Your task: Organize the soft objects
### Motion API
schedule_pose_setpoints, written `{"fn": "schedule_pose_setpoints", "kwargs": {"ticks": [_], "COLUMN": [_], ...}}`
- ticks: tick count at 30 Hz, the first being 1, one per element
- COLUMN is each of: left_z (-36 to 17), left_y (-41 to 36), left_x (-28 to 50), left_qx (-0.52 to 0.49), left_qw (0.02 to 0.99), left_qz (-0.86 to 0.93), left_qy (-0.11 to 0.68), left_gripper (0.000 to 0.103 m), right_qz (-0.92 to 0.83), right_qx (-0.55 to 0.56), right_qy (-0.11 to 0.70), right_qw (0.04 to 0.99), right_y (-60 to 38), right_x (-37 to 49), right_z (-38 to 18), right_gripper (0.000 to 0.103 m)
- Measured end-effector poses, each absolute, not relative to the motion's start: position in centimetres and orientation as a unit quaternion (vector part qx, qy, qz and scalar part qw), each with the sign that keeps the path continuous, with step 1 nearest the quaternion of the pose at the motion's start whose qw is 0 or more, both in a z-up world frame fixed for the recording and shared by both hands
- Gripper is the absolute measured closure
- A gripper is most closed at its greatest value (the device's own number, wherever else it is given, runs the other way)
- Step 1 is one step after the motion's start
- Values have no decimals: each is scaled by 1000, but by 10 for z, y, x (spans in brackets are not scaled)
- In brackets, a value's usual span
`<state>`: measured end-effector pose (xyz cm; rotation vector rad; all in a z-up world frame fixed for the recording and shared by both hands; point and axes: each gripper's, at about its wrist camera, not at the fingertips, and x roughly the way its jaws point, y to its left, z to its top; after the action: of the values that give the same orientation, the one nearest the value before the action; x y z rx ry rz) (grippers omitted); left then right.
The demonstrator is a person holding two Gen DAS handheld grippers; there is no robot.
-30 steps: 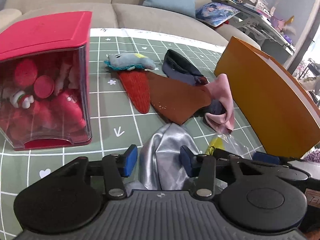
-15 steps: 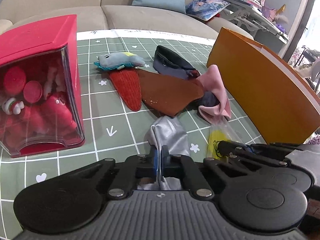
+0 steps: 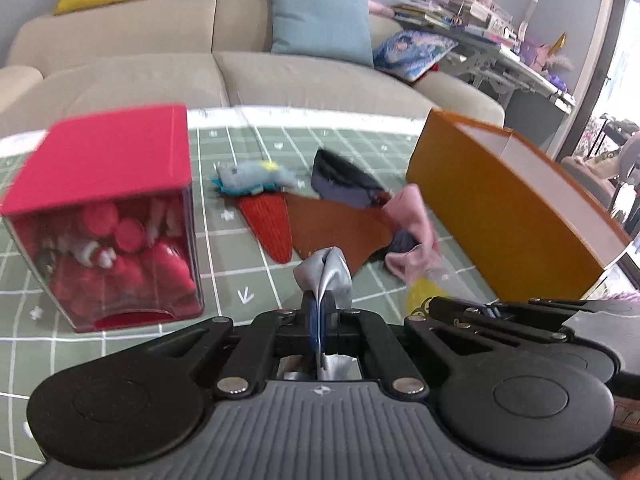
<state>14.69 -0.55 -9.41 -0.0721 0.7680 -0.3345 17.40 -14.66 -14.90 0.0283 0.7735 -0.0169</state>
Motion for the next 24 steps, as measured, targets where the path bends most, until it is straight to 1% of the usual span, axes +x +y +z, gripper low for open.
{"fn": "schedule_pose_setpoints", "kwargs": {"ticks": [13,21,24], "left_z": [-34,11,27], "left_y": [-9,-36,-55], "left_x": [117,120,126], "left_qx": [-48,-54,-55], "left_qw": [932,939,937], "left_qz": [-167,-194,-216], "left_qy": [317,279,268], "left_gripper": [102,102,102], "right_qz": [16,14,7], "right_qx": [25,28,38], "right_qy": [295,243,239], "right_qw": [955,970,970], "right_y": [-158,-192,-214], "right_x": [132,112,114], "right_z": [-87,-40,-28], "right_gripper": [103,103,103]}}
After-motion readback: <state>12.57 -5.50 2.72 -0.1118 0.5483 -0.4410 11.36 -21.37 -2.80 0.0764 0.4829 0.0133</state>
